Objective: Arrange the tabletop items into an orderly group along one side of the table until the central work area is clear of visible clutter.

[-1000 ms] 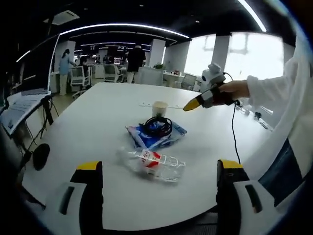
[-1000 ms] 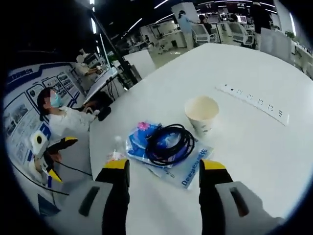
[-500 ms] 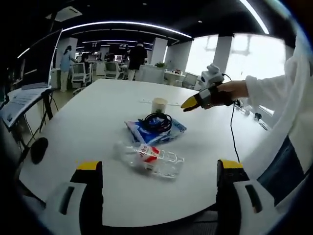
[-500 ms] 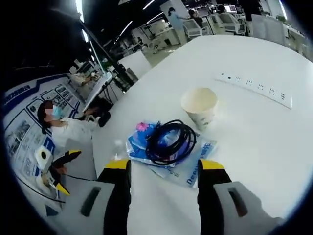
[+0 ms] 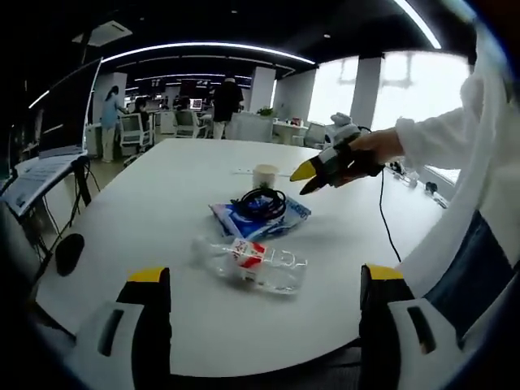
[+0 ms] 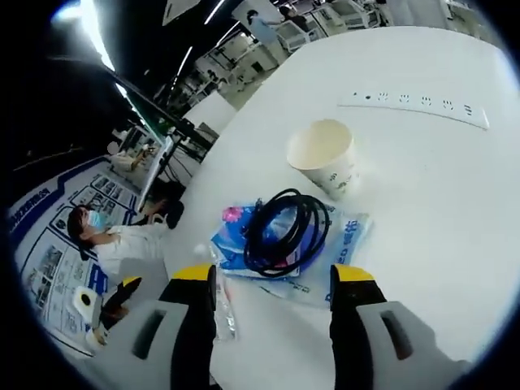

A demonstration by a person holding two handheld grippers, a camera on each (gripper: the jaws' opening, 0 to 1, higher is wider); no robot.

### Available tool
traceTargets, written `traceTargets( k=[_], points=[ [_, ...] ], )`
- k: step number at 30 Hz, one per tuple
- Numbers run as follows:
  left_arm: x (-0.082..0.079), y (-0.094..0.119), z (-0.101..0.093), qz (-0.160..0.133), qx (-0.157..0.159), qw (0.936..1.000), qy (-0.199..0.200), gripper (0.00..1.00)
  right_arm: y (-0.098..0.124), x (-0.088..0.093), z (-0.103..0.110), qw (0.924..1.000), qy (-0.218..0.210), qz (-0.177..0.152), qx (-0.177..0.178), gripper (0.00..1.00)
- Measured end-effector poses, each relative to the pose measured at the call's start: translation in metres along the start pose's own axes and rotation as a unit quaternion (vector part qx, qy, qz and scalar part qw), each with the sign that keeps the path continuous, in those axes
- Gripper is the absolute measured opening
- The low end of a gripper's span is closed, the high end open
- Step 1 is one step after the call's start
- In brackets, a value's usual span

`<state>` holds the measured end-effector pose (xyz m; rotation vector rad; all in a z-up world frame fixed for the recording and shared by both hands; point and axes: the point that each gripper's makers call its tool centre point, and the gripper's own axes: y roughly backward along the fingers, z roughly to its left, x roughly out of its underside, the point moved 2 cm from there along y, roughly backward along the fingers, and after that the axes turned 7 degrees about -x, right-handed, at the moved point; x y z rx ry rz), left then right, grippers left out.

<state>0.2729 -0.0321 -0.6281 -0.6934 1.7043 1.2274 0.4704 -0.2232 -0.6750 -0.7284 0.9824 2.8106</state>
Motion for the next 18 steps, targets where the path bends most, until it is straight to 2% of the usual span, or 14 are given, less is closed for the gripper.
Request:
traceTargets(
  k=[3, 5, 6, 8, 9, 11, 18],
  points=[
    [-0.001, 0.004, 0.000, -0.019, 0.000, 0.9998, -0.004, 1.00, -0.003, -0.001, -0.001, 0.9999, -0.013, -0.002, 0.004, 0.55],
    [0.000, 0.006, 0.003, -0.027, -0.004, 0.9996, 0.007, 1.00, -0.006, -0.003, -0.003, 0.9996, -0.028, -0.006, 0.004, 0.55],
    [0.002, 0.005, 0.005, -0.021, -0.009, 0.9997, 0.010, 1.00, -0.008, -0.004, -0.003, 0.9993, -0.035, -0.008, 0.004, 0.55],
    [-0.002, 0.003, 0.003, -0.035, -0.008, 0.9994, 0.000, 1.00, -0.011, -0.004, -0.004, 0.9985, -0.053, -0.011, 0.001, 0.56],
    [0.000, 0.002, 0.003, -0.032, -0.009, 0.9994, -0.004, 1.00, -0.013, -0.005, -0.006, 0.9982, -0.058, -0.013, 0.002, 0.56],
    [0.010, -0.001, 0.003, -0.007, -0.005, 1.0000, -0.004, 1.00, -0.014, -0.004, -0.008, 0.9975, -0.069, -0.013, 0.006, 0.56],
    [0.014, -0.005, 0.000, -0.005, -0.005, 0.9996, -0.029, 0.99, -0.017, -0.007, -0.016, 0.9937, -0.107, -0.030, 0.018, 0.56]
  ],
)
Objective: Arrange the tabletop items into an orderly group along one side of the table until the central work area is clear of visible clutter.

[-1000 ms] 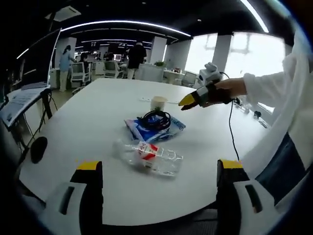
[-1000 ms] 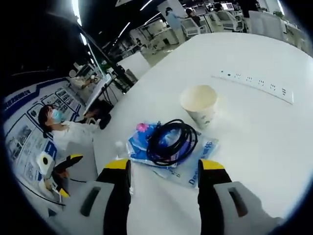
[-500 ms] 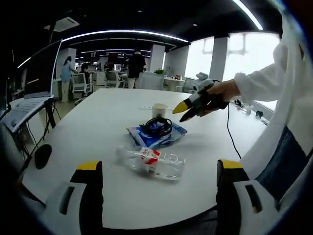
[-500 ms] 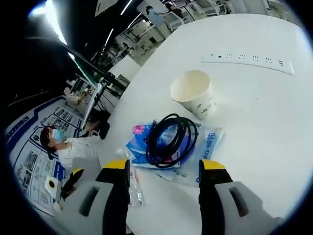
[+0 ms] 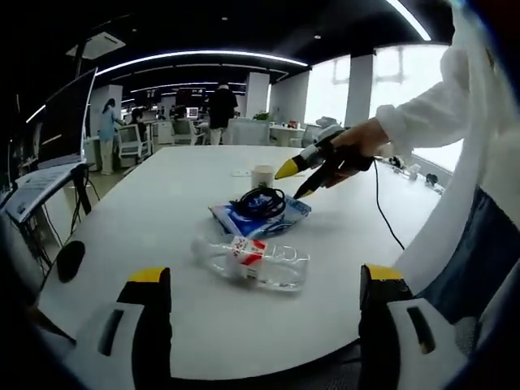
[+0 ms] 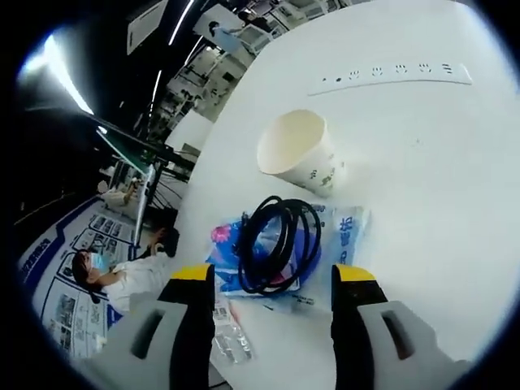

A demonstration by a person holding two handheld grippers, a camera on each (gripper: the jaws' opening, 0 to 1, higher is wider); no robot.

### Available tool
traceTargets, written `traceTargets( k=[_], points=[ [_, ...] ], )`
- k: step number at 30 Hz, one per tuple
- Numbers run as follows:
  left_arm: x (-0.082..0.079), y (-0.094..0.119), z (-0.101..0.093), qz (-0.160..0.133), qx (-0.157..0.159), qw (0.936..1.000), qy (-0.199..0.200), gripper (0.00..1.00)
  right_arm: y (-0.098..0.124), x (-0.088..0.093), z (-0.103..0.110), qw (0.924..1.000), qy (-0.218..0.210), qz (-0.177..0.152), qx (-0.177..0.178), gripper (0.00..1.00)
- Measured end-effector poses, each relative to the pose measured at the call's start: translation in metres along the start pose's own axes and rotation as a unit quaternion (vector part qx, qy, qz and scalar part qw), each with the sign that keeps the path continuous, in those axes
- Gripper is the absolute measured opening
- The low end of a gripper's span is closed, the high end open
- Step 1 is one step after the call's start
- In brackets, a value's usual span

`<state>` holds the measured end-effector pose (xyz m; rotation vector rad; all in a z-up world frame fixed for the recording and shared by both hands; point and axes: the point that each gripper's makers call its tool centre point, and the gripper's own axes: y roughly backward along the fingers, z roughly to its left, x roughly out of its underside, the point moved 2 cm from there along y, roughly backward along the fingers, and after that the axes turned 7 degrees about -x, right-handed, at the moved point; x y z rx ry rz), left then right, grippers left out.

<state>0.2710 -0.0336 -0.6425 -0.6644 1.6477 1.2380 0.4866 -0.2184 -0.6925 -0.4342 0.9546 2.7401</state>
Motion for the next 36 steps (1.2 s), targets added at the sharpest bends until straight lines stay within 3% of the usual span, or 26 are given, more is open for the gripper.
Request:
traceTargets(
  k=[12, 19, 27, 30, 36],
  points=[
    [0.005, -0.001, -0.004, 0.008, 0.003, 0.9996, -0.028, 0.96, -0.018, 0.004, -0.006, 0.9995, -0.016, 0.004, 0.027, 0.55],
    [0.013, -0.004, -0.004, 0.028, 0.005, 0.9989, -0.037, 0.94, -0.024, -0.001, -0.010, 0.9977, -0.059, -0.019, 0.026, 0.54],
    [0.014, -0.005, -0.005, 0.028, 0.006, 0.9987, -0.042, 0.92, -0.025, -0.001, -0.021, 0.9944, -0.091, -0.035, 0.041, 0.40],
    [0.019, -0.007, -0.007, 0.043, 0.010, 0.9980, -0.045, 0.92, -0.028, 0.000, -0.022, 0.9931, -0.104, -0.043, 0.033, 0.39],
    [0.020, -0.007, -0.007, 0.044, 0.009, 0.9976, -0.053, 0.91, -0.030, 0.003, -0.025, 0.9908, -0.121, -0.047, 0.038, 0.33]
  ],
)
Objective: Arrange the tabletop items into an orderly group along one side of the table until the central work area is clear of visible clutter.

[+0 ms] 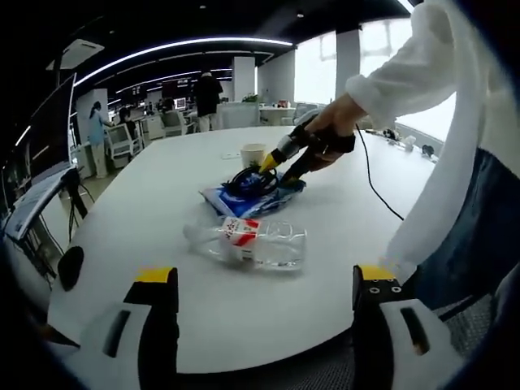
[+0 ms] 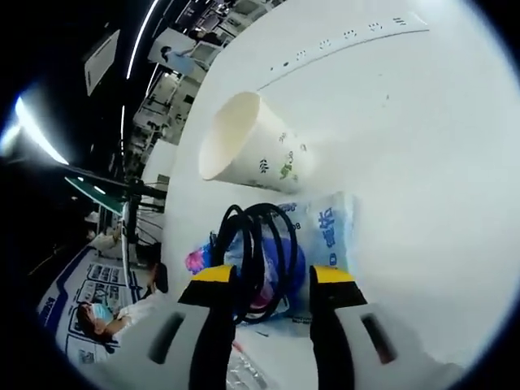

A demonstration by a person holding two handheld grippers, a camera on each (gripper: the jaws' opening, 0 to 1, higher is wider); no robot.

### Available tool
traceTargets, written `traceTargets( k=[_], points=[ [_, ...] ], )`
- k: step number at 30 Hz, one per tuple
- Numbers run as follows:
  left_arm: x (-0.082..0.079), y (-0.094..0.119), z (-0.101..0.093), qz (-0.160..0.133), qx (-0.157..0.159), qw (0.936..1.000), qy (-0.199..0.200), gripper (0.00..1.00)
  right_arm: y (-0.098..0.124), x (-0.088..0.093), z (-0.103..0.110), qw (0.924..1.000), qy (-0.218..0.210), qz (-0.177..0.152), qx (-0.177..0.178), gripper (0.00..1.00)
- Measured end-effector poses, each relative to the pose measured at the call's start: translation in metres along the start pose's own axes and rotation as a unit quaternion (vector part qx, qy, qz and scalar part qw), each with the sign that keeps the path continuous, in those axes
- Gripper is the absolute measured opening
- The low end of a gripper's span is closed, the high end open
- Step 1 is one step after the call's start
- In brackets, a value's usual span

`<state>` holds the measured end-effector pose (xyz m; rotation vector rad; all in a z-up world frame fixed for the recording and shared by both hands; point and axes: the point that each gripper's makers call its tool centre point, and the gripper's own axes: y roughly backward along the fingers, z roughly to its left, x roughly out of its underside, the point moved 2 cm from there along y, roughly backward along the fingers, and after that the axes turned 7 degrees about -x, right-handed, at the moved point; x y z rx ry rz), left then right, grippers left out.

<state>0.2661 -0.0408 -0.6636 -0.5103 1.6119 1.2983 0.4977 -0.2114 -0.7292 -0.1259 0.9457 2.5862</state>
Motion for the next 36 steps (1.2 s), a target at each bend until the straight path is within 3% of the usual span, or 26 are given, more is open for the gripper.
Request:
traceTargets(
  k=[5, 11, 16, 21, 24, 30, 36],
  points=[
    [0.003, -0.001, -0.002, 0.006, 0.003, 0.9999, -0.009, 0.90, -0.002, -0.002, -0.003, 0.9995, -0.027, -0.013, 0.001, 0.28],
    [0.004, -0.001, -0.001, 0.010, 0.000, 0.9999, -0.012, 0.89, 0.002, -0.007, -0.013, 0.9978, -0.055, -0.033, 0.015, 0.11],
    [0.007, -0.002, -0.002, 0.016, 0.001, 0.9996, -0.021, 0.88, 0.005, -0.005, -0.012, 0.9963, -0.079, -0.035, -0.003, 0.04],
    [0.009, -0.002, -0.002, 0.021, 0.001, 0.9994, -0.026, 0.86, 0.005, -0.003, -0.012, 0.9931, -0.108, -0.036, -0.028, 0.03],
    [0.011, -0.002, -0.002, 0.025, -0.001, 0.9993, -0.029, 0.85, 0.005, -0.003, -0.006, 0.9878, -0.134, -0.044, -0.067, 0.02],
    [0.011, -0.002, -0.003, 0.024, 0.001, 0.9991, -0.035, 0.85, 0.012, -0.004, -0.002, 0.9837, -0.139, -0.069, -0.091, 0.01],
    [0.014, -0.003, -0.004, 0.032, -0.002, 0.9987, -0.038, 0.84, 0.023, -0.006, 0.010, 0.9705, -0.170, -0.097, -0.141, 0.00]
  ],
)
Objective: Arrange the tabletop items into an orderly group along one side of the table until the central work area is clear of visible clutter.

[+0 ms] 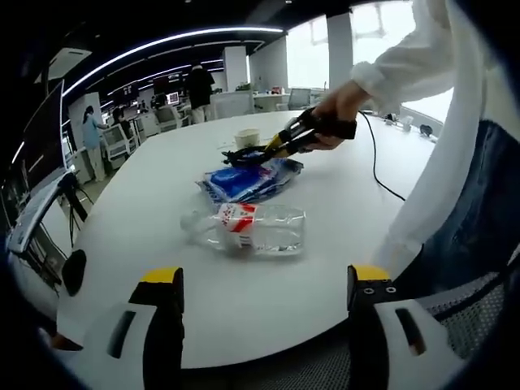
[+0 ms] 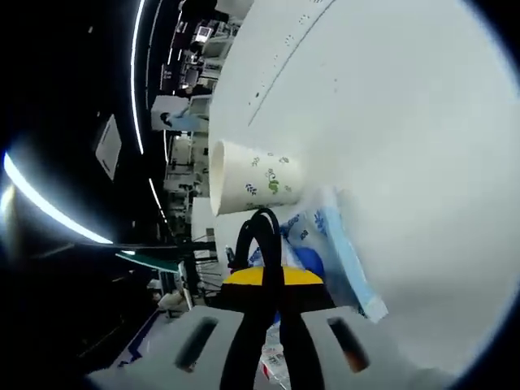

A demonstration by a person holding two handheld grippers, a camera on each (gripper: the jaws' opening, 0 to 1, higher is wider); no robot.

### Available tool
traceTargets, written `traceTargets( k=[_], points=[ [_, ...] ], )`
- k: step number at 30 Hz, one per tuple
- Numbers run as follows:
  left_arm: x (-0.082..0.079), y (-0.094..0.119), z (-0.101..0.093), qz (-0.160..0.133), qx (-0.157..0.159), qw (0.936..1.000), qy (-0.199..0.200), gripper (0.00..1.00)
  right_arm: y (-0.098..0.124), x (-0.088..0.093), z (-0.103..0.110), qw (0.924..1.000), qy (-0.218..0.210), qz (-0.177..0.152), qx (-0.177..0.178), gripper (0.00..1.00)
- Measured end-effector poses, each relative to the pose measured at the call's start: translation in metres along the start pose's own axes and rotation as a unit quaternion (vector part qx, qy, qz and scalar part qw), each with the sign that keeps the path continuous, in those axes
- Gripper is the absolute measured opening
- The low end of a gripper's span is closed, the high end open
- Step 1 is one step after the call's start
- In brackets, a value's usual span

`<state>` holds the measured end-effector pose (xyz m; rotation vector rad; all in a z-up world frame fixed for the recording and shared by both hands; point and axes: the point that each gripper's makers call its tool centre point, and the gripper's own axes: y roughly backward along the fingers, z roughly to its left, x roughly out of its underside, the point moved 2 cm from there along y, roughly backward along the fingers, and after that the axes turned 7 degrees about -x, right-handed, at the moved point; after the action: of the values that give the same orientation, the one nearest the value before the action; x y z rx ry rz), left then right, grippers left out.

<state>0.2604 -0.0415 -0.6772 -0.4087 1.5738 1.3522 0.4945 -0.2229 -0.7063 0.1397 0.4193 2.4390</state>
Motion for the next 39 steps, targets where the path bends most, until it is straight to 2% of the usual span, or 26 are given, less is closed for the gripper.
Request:
traceTargets(
  k=[6, 14, 21, 31, 34, 36, 39],
  points=[
    [0.002, -0.001, -0.001, 0.005, 0.001, 1.0000, -0.007, 0.84, 0.012, -0.001, 0.012, 0.9987, -0.028, -0.026, -0.035, 0.00],
    [0.003, -0.001, -0.001, 0.008, -0.002, 0.9999, -0.014, 0.84, 0.035, 0.004, 0.027, 0.9981, -0.020, -0.021, -0.054, 0.01],
    [0.002, -0.001, 0.000, 0.005, -0.006, 0.9997, -0.022, 0.83, 0.061, -0.007, 0.028, 0.9976, -0.006, -0.023, -0.065, 0.01],
    [0.004, -0.001, 0.000, 0.014, -0.009, 0.9995, -0.026, 0.82, 0.108, -0.034, 0.011, 0.9959, -0.009, -0.056, -0.070, 0.01],
    [0.006, -0.001, -0.001, 0.019, -0.010, 0.9994, -0.026, 0.83, 0.119, -0.041, 0.002, 0.9957, -0.006, -0.066, -0.065, 0.01],
    [0.005, -0.002, 0.000, 0.017, -0.013, 0.9995, -0.024, 0.84, 0.126, -0.052, -0.011, 0.9953, -0.012, -0.073, -0.062, 0.01],
    [0.008, -0.002, 0.000, 0.025, -0.011, 0.9994, -0.023, 0.84, 0.134, -0.057, -0.019, 0.9949, -0.013, -0.082, -0.056, 0.01]
  ],
)
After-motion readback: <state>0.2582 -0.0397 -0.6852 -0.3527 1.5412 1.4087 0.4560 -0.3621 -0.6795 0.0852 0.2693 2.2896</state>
